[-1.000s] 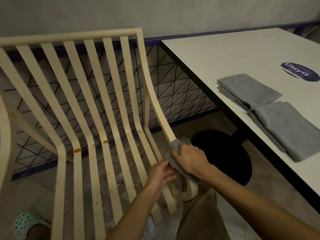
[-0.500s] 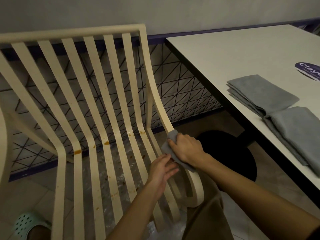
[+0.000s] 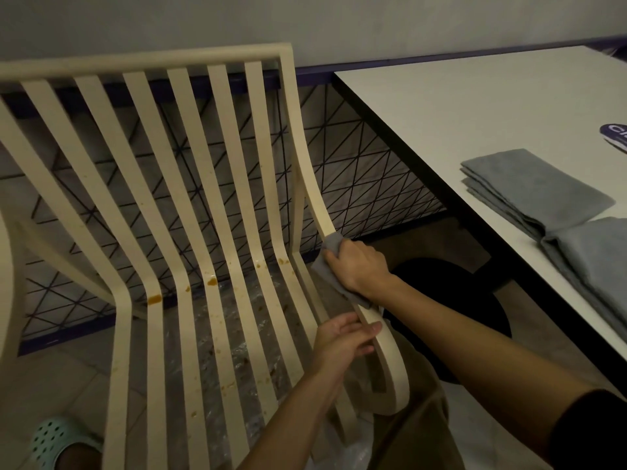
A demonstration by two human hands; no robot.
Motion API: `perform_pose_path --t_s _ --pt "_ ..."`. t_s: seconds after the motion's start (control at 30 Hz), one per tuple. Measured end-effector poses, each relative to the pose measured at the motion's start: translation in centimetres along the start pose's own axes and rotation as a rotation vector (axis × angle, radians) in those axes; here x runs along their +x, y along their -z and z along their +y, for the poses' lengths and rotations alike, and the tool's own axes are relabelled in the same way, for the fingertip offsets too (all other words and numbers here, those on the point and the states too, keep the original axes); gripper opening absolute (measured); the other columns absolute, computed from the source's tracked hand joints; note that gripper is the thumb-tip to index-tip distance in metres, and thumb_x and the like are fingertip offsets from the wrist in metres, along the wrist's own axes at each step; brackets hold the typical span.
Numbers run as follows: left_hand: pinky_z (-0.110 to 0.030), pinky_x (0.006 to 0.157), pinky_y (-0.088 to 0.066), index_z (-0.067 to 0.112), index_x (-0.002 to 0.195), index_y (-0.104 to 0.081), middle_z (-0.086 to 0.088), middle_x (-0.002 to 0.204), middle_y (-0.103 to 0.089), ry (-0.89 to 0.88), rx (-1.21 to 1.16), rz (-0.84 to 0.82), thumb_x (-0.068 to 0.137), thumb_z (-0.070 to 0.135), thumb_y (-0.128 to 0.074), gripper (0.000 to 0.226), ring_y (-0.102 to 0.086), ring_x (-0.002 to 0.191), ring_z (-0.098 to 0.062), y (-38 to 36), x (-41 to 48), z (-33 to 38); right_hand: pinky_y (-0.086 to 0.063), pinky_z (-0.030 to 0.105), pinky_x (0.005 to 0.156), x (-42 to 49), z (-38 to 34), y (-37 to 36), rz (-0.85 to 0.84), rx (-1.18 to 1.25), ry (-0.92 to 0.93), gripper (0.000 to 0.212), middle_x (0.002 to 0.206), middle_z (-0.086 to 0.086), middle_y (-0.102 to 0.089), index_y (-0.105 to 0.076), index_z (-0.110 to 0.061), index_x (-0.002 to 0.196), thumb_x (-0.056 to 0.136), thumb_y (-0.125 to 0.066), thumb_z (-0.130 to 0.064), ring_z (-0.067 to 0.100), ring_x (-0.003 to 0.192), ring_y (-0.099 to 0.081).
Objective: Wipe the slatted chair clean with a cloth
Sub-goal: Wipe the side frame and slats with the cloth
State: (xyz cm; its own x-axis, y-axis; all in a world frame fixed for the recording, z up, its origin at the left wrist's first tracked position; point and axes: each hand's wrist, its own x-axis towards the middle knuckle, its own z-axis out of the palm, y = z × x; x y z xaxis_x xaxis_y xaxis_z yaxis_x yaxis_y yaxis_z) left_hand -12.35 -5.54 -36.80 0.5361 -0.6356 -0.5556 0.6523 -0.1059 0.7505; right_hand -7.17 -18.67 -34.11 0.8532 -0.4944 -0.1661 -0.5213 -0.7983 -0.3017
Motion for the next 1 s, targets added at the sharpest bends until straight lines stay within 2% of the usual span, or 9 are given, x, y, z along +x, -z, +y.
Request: perform_pose_path --t_s 0.23,0.37,0.5,0.63,0.73,0.8,0.9,1.0 --pt "-0.027 0.076 -0.058 0.026 0.082 -0.06 0.009 0.076 -0.074 -0.003 0.031 -0.053 0.079 0.01 -0.076 0.023 -0.071 0.076 -0.006 0.2 -0.2 0.4 -0.042 0.036 0.073 1.1 -0.3 0.0 0.013 0.026 -0.018 0.048 0.104 0.015 -0.063 -0.056 -0.008 0.104 0.1 -0.031 -0.049 0.032 0.092 -0.061" --pt "-0.029 0.078 -0.058 0.026 0.081 -0.059 0.012 0.071 -0.074 -0.001 0.048 -0.067 0.079 0.011 -0.076 0.022 -0.07 0.071 -0.004 0.2 -0.5 0.6 -0.041 0.033 0.07 0.8 -0.1 -0.2 0.016 0.052 -0.011 0.047 0.103 0.015 -0.064 -0.056 -0.008 0.106 0.1 -0.031 -0.048 0.031 0.088 -0.061" --pt "-0.03 0.079 -0.058 0.025 0.085 -0.06 0.004 0.086 -0.074 0.004 0.042 -0.054 0.078 0.013 -0.077 0.022 -0.071 0.079 -0.009 0.3 -0.6 0.5 -0.04 0.033 0.069 0.3 0.1 -0.3 0.016 0.058 -0.009 0.049 0.102 0.015 -0.064 -0.054 -0.008 0.11 0.1 -0.029 -0.049 0.031 0.088 -0.061" --pt "-0.026 0.075 -0.057 0.023 0.088 -0.061 0.0 0.091 -0.074 0.001 0.031 -0.048 0.079 0.011 -0.076 0.021 -0.071 0.081 -0.01 0.3 -0.7 0.4 -0.046 0.037 0.075 -1.0 0.7 -0.6 -0.028 0.079 -0.019 0.053 0.103 0.016 -0.064 -0.05 -0.008 0.116 0.099 -0.027 -0.053 0.032 0.09 -0.061" --pt "-0.024 0.075 -0.056 0.012 0.099 -0.065 -0.007 0.098 -0.074 -0.016 0.035 -0.048 0.081 0.009 -0.074 0.02 -0.071 0.088 -0.014 0.2 -0.9 0.3 -0.045 0.038 0.077 -2.2 1.2 -0.7 -0.057 0.101 -0.029 0.057 0.107 0.016 -0.063 -0.049 -0.008 0.12 0.098 -0.027 -0.055 0.033 0.094 -0.061" --pt "-0.027 0.08 -0.057 0.006 0.107 -0.067 -0.011 0.103 -0.073 -0.029 0.046 -0.047 0.083 0.008 -0.071 0.024 -0.071 0.094 -0.018 0.2 -1.1 0.1 -0.046 0.037 0.078 -3.3 1.3 -0.7 -0.064 0.114 -0.033 0.057 0.108 0.016 -0.063 -0.049 -0.007 0.12 0.098 -0.028 -0.055 0.032 0.094 -0.062" --pt "-0.028 0.083 -0.056 0.004 0.106 -0.068 -0.016 0.104 -0.072 -0.053 0.08 -0.051 0.084 0.005 -0.07 0.023 -0.07 0.096 -0.02 0.3 -1.7 -0.3 -0.05 0.037 0.078 -4.8 1.6 -0.4 -0.078 0.129 -0.027 0.053 0.104 0.013 -0.065 -0.049 -0.009 0.116 0.098 -0.029 -0.055 0.028 0.089 -0.063" --pt "-0.027 0.082 -0.056 0.004 0.106 -0.068 -0.016 0.105 -0.071 -0.027 0.123 -0.105 0.083 0.004 -0.07 0.024 -0.07 0.096 -0.019 0.8 -2.4 -1.4 -0.047 0.035 0.073 -6.5 2.0 -0.3 -0.102 0.113 -0.028 0.046 0.103 0.011 -0.065 -0.049 -0.011 0.114 0.099 -0.032 -0.051 0.024 0.085 -0.062"
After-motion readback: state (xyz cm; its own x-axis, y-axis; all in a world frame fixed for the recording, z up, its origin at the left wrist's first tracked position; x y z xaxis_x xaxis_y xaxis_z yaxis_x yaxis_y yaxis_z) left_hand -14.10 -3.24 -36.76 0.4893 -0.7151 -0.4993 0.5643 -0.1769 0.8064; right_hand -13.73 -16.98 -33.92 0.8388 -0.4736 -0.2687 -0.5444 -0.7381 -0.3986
